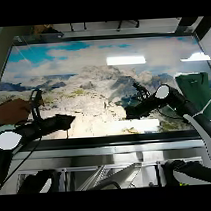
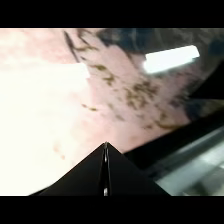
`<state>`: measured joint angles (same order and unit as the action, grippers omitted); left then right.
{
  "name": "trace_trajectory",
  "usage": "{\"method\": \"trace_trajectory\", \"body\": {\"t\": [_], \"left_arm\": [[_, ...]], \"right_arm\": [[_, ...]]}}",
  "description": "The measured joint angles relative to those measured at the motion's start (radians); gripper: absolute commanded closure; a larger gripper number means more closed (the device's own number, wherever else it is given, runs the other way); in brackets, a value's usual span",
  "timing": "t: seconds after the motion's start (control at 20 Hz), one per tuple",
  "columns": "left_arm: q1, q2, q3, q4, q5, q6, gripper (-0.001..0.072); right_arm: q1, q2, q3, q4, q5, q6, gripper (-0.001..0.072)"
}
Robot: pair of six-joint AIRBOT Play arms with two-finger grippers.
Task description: Fold the shirts.
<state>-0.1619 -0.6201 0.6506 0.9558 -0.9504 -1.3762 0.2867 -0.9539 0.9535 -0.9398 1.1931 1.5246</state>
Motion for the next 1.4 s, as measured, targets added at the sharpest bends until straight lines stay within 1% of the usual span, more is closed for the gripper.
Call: {"method": "trace_trajectory", "body": {"t": [0.05, 0.1, 0.15, 0.2, 0.25, 0.4, 0.5, 0.7, 0.85, 0.9, 0.95, 1.0, 1.05, 1.25, 1.4], "left_arm": [[0.045, 0.000, 0.011, 0.072, 0.003, 0.000, -0.0002], [0.095, 0.000, 0.023, 0.143, 0.006, 0.001, 0.0026], [0.159, 0.000, 0.034, 0.219, 0.012, 0.002, 0.0026], [0.225, -0.003, 0.043, 0.292, 0.021, 0.004, 0.0026], [0.299, -0.012, 0.050, 0.358, 0.035, 0.006, 0.0026], [0.485, -0.092, 0.058, 0.501, 0.098, 0.031, 0.0026], [0.574, -0.189, 0.066, 0.552, 0.167, 0.050, 0.0026], [0.652, -0.420, 0.139, 0.600, 0.256, 0.068, 0.0026], [0.669, -0.589, 0.237, 0.613, 0.254, 0.073, 0.0029], [0.671, -0.636, 0.271, 0.616, 0.237, 0.076, 0.0061], [0.673, -0.681, 0.306, 0.617, 0.209, 0.076, 0.0193], [0.674, -0.718, 0.338, 0.619, 0.183, 0.076, 0.0474], [0.675, -0.753, 0.369, 0.620, 0.154, 0.076, 0.0692], [0.673, -0.849, 0.475, 0.620, 0.024, 0.067, 0.0695], [0.634, -0.834, 0.567, 0.580, -0.040, 0.048, 0.0695]], "right_arm": [[0.000, -0.011, 0.000, 0.000, -0.005, -0.001, 0.0685], [0.000, -0.022, 0.000, 0.002, -0.011, -0.009, 0.0674], [0.000, -0.030, 0.000, 0.002, -0.019, -0.015, 0.0526], [0.000, -0.038, 0.000, 0.002, -0.029, -0.022, 0.0319], [0.000, -0.045, 0.000, 0.002, -0.045, -0.032, 0.0227], [0.000, -0.058, 0.000, 0.000, -0.095, -0.059, 0.0212], [0.000, -0.063, 0.000, 0.000, -0.127, -0.074, 0.0212], [0.000, -0.066, 0.000, -0.001, -0.170, -0.083, 0.0213], [0.000, -0.066, 0.000, -0.001, -0.184, -0.087, 0.0213], [0.000, -0.066, 0.000, -0.001, -0.190, -0.087, 0.0213], [0.000, -0.066, 0.000, -0.001, -0.192, -0.089, 0.0213], [0.000, -0.066, 0.000, -0.001, -0.197, -0.090, 0.0213], [0.000, -0.066, 0.000, -0.001, -0.197, -0.090, 0.0213], [0.000, -0.066, 0.000, -0.002, -0.201, -0.090, 0.0213], [0.000, -0.066, 0.000, -0.002, -0.201, -0.090, 0.0215]]}}
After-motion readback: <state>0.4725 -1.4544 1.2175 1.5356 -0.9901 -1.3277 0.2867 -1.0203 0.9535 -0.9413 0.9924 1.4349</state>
